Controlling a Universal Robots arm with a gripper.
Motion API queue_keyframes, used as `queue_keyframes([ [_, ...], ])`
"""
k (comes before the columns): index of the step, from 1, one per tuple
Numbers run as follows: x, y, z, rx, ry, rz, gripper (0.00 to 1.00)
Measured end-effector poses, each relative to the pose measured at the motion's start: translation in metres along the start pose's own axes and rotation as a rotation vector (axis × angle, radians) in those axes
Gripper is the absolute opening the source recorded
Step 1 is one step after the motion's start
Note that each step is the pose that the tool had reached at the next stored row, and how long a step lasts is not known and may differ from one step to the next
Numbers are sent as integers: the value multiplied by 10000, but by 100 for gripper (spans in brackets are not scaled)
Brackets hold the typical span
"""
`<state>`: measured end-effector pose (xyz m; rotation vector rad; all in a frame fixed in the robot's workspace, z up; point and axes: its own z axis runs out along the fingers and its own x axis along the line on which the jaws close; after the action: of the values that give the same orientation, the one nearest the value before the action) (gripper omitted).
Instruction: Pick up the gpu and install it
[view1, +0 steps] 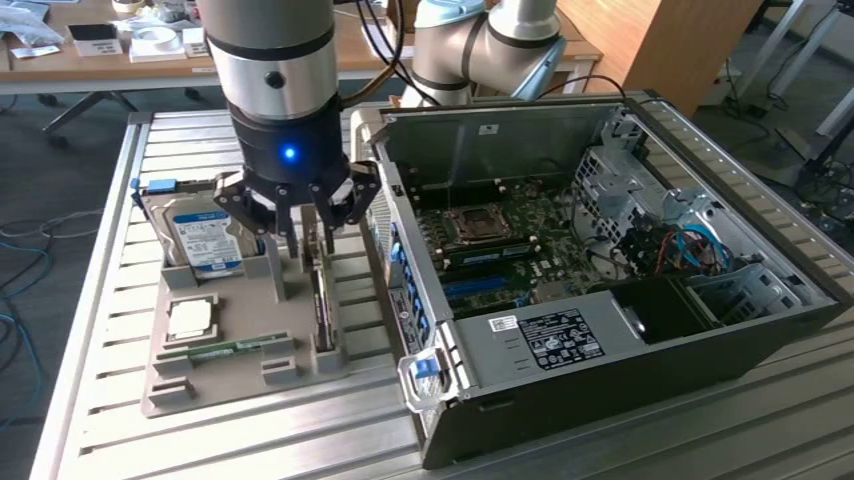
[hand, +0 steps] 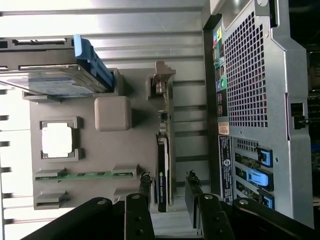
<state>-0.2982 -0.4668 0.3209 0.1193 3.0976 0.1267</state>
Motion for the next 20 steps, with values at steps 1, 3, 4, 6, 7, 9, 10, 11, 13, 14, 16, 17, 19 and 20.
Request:
queue_keyframes([
  [1,0,0,1,1,1,0,42],
  [3,0,0,1,3,2,0,42],
  [4,0,0,2,2,2,0,42],
  [6,0,0,3,0,0,0,42],
  [7,0,0,3,1,1,0,42],
  [9,0,-1,9,-2,-2,0,42],
  [10,0,-1,16,-3,-2,-1,42],
  [11,1,-2,25,-1,-1,-1,42],
  [13,2,-4,51,0,0,0,42],
  [14,2,-6,65,0,0,0,42],
  [16,4,-8,97,0,0,0,42],
  [17,4,-9,112,0,0,0,42],
  [19,5,-12,145,0,0,0,42],
  [20,6,-14,163,1,1,-1,42],
])
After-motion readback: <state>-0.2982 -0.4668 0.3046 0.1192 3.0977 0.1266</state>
